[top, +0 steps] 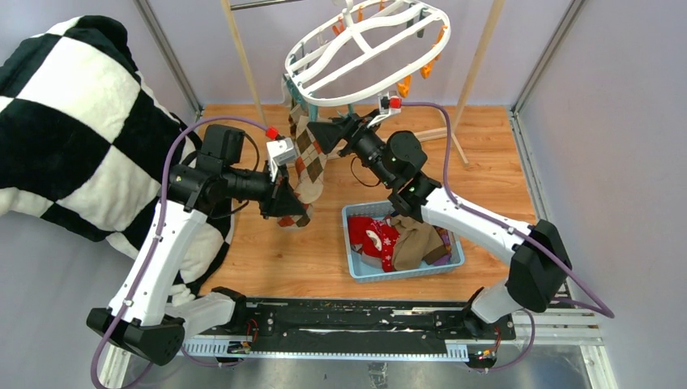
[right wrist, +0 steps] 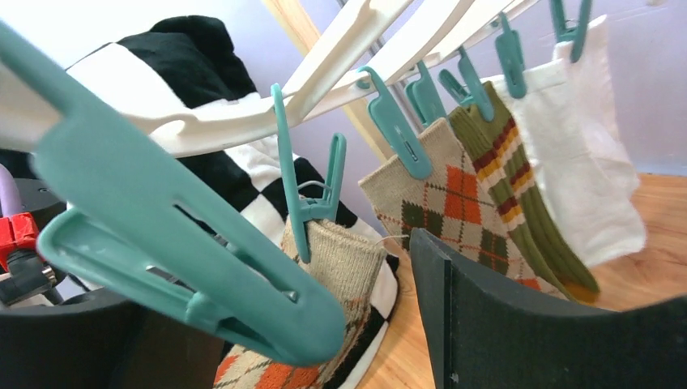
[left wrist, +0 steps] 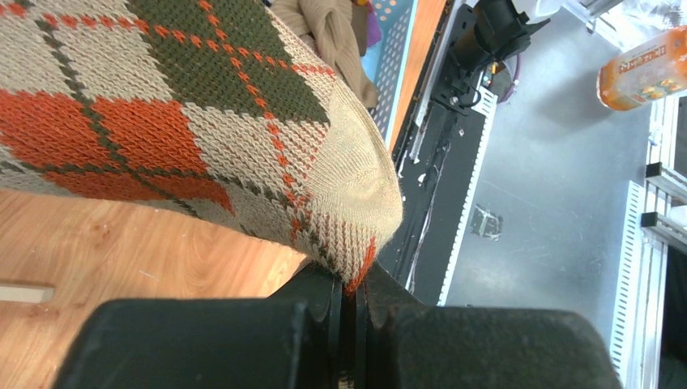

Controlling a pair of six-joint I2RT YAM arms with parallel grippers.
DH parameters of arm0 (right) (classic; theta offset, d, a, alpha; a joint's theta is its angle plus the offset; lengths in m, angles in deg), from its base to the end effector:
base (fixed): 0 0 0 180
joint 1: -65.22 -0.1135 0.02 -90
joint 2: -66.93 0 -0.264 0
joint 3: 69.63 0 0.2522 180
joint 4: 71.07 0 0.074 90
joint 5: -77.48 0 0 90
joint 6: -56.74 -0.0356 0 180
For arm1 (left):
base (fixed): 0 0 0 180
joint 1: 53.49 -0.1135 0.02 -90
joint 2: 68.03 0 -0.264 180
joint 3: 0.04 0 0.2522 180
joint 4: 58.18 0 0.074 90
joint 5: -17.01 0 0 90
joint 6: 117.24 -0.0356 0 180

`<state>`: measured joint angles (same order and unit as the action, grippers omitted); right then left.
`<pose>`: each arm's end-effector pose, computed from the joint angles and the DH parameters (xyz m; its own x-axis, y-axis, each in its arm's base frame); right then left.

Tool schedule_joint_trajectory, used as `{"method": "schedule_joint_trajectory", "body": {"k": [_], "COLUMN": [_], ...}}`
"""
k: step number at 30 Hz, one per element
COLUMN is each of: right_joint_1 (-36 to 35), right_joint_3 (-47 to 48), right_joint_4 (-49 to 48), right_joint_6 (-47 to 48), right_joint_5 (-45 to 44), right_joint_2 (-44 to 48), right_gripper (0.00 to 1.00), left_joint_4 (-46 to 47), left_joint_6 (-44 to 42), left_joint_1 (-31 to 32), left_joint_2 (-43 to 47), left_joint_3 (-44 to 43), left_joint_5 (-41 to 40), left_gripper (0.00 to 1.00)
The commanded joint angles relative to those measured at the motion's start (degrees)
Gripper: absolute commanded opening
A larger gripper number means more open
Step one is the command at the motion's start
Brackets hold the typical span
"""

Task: Remove the socks clipped to the hanger
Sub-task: Remove the sock from the hanger.

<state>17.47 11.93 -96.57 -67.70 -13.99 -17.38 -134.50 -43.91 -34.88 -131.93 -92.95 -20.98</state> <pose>0.2339 0.2561 0.4065 -0.1951 0.6261 -0.7549 -0.7442 0.4069 0.5297 0.1706 -0.0870 0.4024 -0.4657 0.3431 -0.8157 0.8731 0.3282 -0.3604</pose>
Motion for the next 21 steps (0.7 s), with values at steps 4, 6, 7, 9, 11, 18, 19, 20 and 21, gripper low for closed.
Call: {"method": "schedule_joint_trajectory", "body": {"k": [4,6,7,9,11,18,19,20,21], "right_joint_1": [2.2,2.5,2.5,2.5,2.5,2.5,2.5,2.5,2.5], "right_joint_3": [1.2,0.9,1.1,2.2,2.9,3.7,3.9,4.2,4.5], "right_joint_4": [-13.6,-17.4,-18.6,-19.4,-19.6,-20.0,-20.2,-20.3,-20.4], "right_joint_6": [-7.4,-9.9,-10.6,-11.7,-12.2,-13.2,-13.3,-13.5,-13.5], "right_joint_5": [7.0,7.6,7.6,7.5,7.0,3.8,3.8,3.9,4.1], "right_joint_2": [-3.7,-4.5,-4.9,-5.9,-6.4,-7.6,-7.8,-7.9,-8.0], "right_gripper": [0.80,0.78,0.76,0.72,0.67,0.51,0.46,0.41,0.35], "left_joint_4": [1.0,1.0,1.0,0.9,1.0,0.9,1.0,1.0,1.0], "left_joint_6": [0.6,0.5,0.5,0.6,0.7,0.9,0.9,0.9,0.9], "left_joint_1": [0.6,0.6,0.6,0.6,0.6,0.6,0.6,0.6,0.6], "left_joint_2": [2.0,2.2,2.3,2.3,2.4,3.0,3.0,3.1,3.2], "left_joint_3": [-0.1,0.0,0.0,0.2,0.3,0.5,0.5,0.5,0.6], "left_joint_5": [2.3,2.0,2.0,2.1,2.1,1.8,1.7,1.7,1.6], "left_gripper": [0.00,0.00,0.00,0.00,0.00,0.00,0.00,0.00,0.00]}}
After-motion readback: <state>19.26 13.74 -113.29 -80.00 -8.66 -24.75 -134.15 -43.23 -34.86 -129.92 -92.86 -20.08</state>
